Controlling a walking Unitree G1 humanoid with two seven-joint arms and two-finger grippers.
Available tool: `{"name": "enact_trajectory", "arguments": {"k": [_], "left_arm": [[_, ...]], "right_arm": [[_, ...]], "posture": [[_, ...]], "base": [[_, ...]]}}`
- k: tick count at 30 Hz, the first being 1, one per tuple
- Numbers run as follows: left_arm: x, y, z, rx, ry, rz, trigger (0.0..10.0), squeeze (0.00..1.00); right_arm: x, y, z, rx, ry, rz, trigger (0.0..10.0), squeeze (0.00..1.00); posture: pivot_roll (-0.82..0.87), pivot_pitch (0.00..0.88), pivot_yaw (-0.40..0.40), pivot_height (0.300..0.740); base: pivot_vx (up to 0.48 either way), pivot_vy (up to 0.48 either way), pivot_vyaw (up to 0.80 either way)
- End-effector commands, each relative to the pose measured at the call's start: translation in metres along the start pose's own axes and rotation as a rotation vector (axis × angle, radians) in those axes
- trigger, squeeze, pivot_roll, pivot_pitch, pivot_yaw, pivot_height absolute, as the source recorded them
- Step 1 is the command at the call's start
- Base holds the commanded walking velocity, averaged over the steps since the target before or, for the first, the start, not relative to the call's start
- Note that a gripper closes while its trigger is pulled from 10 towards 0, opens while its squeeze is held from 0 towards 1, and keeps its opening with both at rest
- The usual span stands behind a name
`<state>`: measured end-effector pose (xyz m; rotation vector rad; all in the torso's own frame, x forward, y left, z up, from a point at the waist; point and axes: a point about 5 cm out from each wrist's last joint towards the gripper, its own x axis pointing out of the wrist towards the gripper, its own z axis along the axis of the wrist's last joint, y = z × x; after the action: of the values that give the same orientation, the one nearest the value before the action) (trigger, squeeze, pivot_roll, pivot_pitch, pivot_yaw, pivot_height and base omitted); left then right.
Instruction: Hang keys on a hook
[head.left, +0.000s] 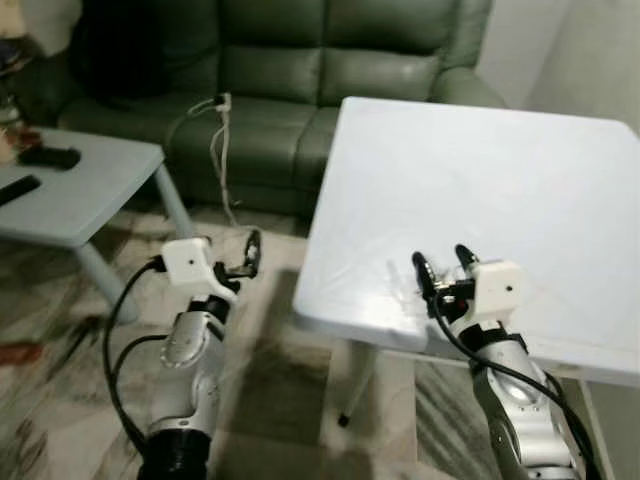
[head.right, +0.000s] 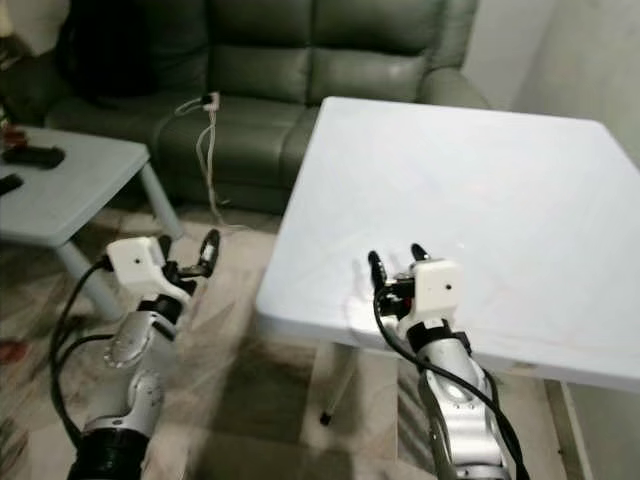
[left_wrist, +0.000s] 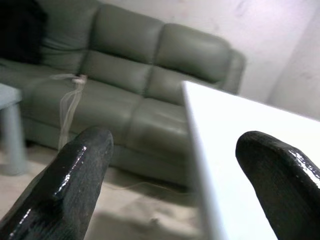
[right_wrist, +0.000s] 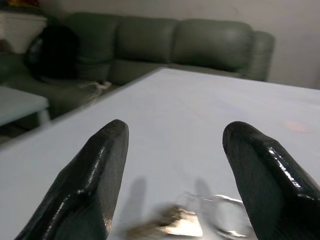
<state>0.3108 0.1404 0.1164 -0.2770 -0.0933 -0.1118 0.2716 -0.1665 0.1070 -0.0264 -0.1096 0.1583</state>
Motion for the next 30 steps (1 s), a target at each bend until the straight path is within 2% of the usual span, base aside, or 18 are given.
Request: {"name": "enact_trajectory", "arguments": {"k": [1, 9, 18, 19, 30], "left_arm": [[-0.0004, 0.0008, 0.0015, 0.013, -0.003, -0.011, 10.0, 0.0], [-0.0004, 0.0006, 0.0012, 0.014, -0.003, -0.007, 10.0, 0.0], [-0.0026, -0.0012, 0.0016, 0.028, -0.016, 0.002, 10.0, 0.0], [-0.0034, -0.0013, 0.0014, 0.028, -0.018, 0.001, 10.0, 0.0], [-0.007, -0.0062, -0.0011, 0.026, -0.023, -0.011, 10.0, 0.0]], "right_arm": [[0.0043, 0.0015, 0.0064, 0.001, -0.023, 0.008, 10.0, 0.0], [0.0042, 0.001, 0.0065, -0.001, -0.023, 0.01, 10.0, 0.0], [0.0052, 0.0006, 0.0075, -0.002, -0.023, 0.026, 10.0, 0.0], [0.0048, 0.0006, 0.008, -0.001, -0.026, 0.033, 10.0, 1.0], [0.0011, -0.0024, 0.0082, 0.002, -0.02, 0.099, 10.0, 1.0]], "posture": [[-0.03, 0.0, -0.04, 0.74], [-0.03, 0.0, -0.043, 0.74], [-0.03, 0.0, -0.049, 0.74], [-0.03, 0.0, -0.05, 0.74], [-0.03, 0.007, -0.057, 0.74]], "base": [[0.322, 0.0, 0.0], [0.322, 0.0, 0.0], [0.0, 0.0, 0.0], [0.0, 0.0, 0.0], [0.0, 0.0, 0.0]]}}
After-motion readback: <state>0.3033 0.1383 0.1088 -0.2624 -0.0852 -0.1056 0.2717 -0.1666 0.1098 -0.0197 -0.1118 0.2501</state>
